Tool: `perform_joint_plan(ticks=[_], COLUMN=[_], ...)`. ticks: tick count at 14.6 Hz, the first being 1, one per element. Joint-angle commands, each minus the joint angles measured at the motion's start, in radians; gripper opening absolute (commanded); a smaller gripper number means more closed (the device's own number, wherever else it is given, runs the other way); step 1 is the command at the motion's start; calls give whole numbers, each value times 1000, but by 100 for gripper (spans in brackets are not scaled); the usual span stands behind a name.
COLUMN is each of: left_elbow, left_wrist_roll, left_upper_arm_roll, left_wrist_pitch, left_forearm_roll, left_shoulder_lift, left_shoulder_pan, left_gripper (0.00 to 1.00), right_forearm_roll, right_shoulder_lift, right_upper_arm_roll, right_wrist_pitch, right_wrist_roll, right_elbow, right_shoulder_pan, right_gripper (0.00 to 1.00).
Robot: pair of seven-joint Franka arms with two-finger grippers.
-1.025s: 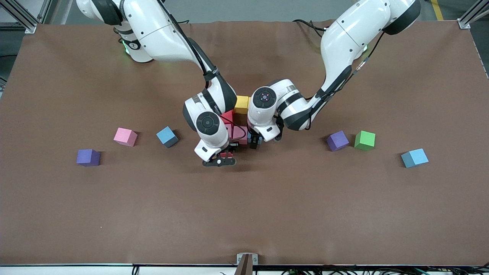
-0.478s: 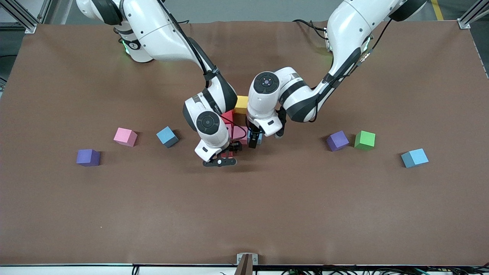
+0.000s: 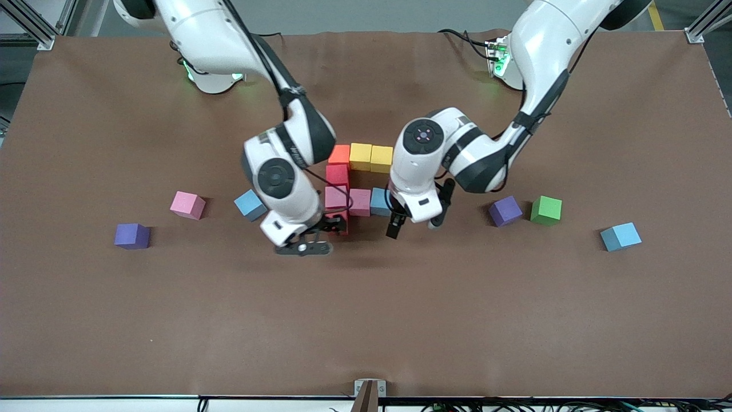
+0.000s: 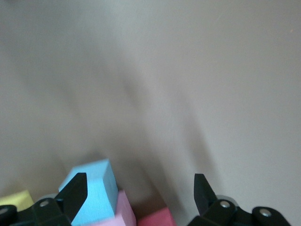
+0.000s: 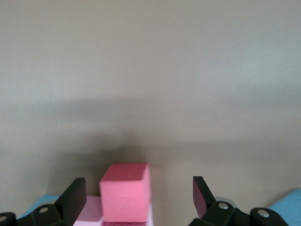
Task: Arrange 11 blocks into digit 3
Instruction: 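Reach the right gripper to pink while the left gripper reaches purple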
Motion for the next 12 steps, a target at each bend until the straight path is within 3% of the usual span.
perform_joint_plan(ticks=[1,6,9,12], left_elbow=[6,16,-1,-93], left_wrist_roll=[145,460,622,792], left_upper_arm_roll=[-4,-1,-1,-7], left_wrist_pitch=[-51,-70,-149,-205], left_forearm_roll=[11,11,25,26], left_shoulder_lift=[-12,-6,-10,-85], left_shoulder_pan=[61,177,220,315], left_gripper=[100,100,100,100], right_forearm_roll=[1,-1,-6,-10], right_shoulder_lift=[-76,-129,-169,-221], right_upper_arm_roll=[19,19,22,22], right_wrist_pitch=[-34,-78,-74,-69], right_wrist_roll=[3,-13,-148,-243], right_elbow=[-79,-150,-225,-331], right_shoulder_pan=[-113,-268,-393,-492], right_gripper=[100,100,100,100])
